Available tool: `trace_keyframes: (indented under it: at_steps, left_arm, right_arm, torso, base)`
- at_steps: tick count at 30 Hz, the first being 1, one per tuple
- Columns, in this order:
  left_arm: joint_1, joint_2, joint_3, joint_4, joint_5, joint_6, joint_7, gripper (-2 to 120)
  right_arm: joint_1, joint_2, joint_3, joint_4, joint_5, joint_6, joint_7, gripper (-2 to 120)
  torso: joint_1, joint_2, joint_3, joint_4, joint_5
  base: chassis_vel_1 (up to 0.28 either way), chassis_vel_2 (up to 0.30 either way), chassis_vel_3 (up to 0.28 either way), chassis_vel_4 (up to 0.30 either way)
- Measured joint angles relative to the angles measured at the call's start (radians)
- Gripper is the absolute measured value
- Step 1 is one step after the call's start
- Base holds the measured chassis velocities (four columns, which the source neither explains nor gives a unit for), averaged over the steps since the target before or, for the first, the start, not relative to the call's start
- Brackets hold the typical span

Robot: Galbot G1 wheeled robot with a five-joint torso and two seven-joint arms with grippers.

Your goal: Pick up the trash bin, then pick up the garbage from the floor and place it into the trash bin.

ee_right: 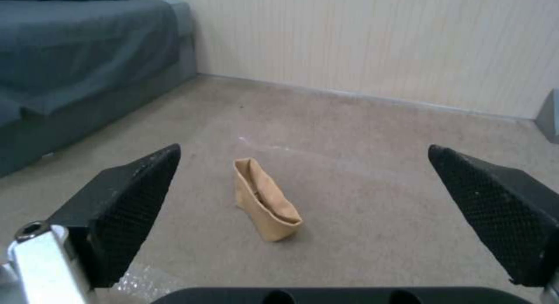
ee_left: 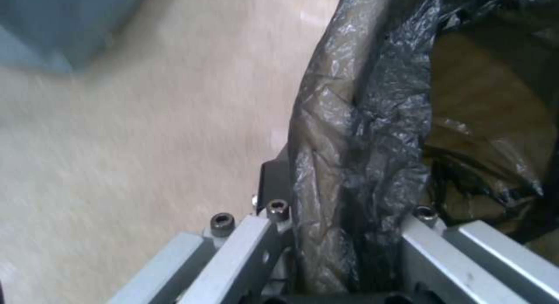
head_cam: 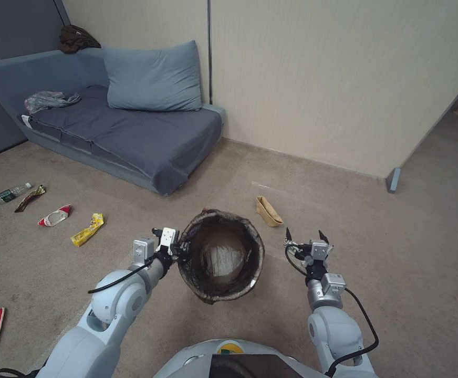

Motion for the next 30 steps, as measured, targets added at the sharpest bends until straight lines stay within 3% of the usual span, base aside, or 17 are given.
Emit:
trace_keyframes:
  at_steps: [11, 30]
  left_arm:
    - [0.046, 0.017, -0.091, -0.160, 0.042, -0.009, -0.002, 2]
    - [0.060, -0.002, -0.150, -0.182, 0.030, -0.002, -0.025, 0]
  right_arm:
    - [-0.006, 0.001, -0.004, 0.010, 0.001, 0.017, 0.000, 100]
    - [-0.013, -0.004, 0.005, 0.013, 0.003, 0.084, -0.049, 100]
  torso:
    - [0.000, 0.000, 0.000, 0.0001, 0.0001]
    - [0.000, 0.000, 0.000, 0.0001, 0.0001]
  base:
    - [0.000, 0.000, 0.000, 0.000]
    - [-0.006, 0.005, 0.010, -0.005]
